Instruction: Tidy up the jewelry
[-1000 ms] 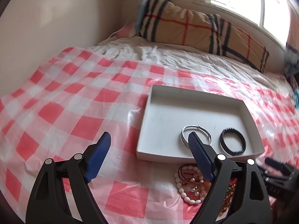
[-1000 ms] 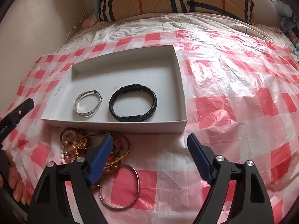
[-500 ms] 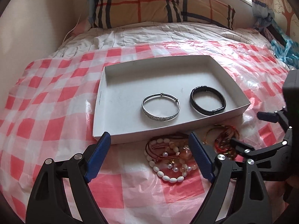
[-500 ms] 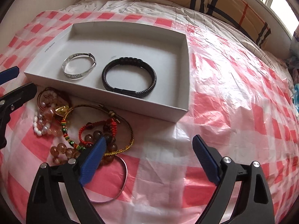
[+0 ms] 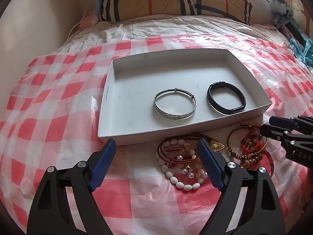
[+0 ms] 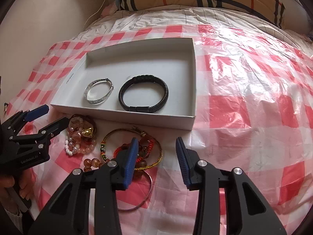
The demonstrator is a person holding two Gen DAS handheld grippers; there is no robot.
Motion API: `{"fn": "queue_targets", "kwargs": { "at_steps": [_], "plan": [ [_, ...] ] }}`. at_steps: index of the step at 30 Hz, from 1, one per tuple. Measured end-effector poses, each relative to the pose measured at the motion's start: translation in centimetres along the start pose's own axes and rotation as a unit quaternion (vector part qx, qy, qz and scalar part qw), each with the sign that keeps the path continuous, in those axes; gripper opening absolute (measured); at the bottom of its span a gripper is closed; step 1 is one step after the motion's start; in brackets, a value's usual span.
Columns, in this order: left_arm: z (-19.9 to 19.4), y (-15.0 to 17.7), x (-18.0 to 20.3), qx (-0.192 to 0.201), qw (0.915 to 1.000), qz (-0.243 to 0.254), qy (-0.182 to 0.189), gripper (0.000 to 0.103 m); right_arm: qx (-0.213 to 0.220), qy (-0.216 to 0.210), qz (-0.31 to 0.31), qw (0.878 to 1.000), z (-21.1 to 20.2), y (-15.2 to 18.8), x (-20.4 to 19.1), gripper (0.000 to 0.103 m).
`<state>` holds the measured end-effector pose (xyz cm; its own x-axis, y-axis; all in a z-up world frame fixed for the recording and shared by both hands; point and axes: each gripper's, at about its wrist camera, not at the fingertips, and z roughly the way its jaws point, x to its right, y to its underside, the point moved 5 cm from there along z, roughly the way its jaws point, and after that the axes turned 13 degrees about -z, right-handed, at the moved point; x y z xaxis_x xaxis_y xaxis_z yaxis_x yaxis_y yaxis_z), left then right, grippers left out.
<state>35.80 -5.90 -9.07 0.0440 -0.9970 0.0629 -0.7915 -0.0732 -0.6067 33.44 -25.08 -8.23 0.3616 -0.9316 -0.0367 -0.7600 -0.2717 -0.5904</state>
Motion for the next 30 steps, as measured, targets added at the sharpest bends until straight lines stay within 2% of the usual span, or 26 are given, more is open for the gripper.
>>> {"fn": "queue_targets", "kwargs": {
  "at_steps": [2, 6, 8, 11, 16, 19, 22, 25, 30],
  "plan": [
    [0.0, 0.0, -0.1, -0.002, 1.0, -0.003, -0.001, 0.081, -0.003, -0.001, -0.009, 1.0, 0.5, -0.1, -0.6, 0.034],
    [0.0, -0.1, -0.1, -0.002, 1.0, -0.003, 0.001, 0.081, -0.017, 0.022, -0.044, 0.999, 1.8, 0.0, -1.6, 0.029],
    [0.0, -0.1, -0.1, -0.003, 1.0, -0.002, 0.002, 0.081, -0.013, 0.025, -0.046, 0.999, 1.8, 0.0, -1.6, 0.013],
    [0.0, -0.2, -0.5, -0.003, 1.0, -0.002, -0.004, 0.081, 0.003, 0.008, -0.027, 1.0, 1.2, -0.1, -1.0, 0.005],
    [0.2, -0.7, -2.0, -0.015, 0.9994, -0.028, 0.011, 0.081, 0.041, -0.043, 0.034, 0.998, -0.3, -0.4, 0.7, 0.005],
    [0.3, -0.9, -2.5, -0.02, 0.9987, -0.04, 0.023, 0.081, 0.039, -0.067, 0.051, 0.996, -0.3, -0.3, 1.2, 0.006],
    [0.6, -1.1, -3.1, -0.024, 0.9982, -0.051, 0.022, 0.081, 0.035, -0.062, 0.058, 0.996, -0.2, -0.3, 1.5, 0.006],
    [0.6, -1.0, -2.9, -0.028, 0.9976, -0.053, 0.034, 0.081, 0.054, -0.058, 0.069, 0.994, -1.0, -0.4, 2.0, 0.006],
    [0.5, -0.3, -0.9, -0.027, 0.9981, -0.018, 0.053, 0.081, 0.067, -0.057, 0.081, 0.993, -1.5, -0.5, 2.5, 0.006]
  ]
}}
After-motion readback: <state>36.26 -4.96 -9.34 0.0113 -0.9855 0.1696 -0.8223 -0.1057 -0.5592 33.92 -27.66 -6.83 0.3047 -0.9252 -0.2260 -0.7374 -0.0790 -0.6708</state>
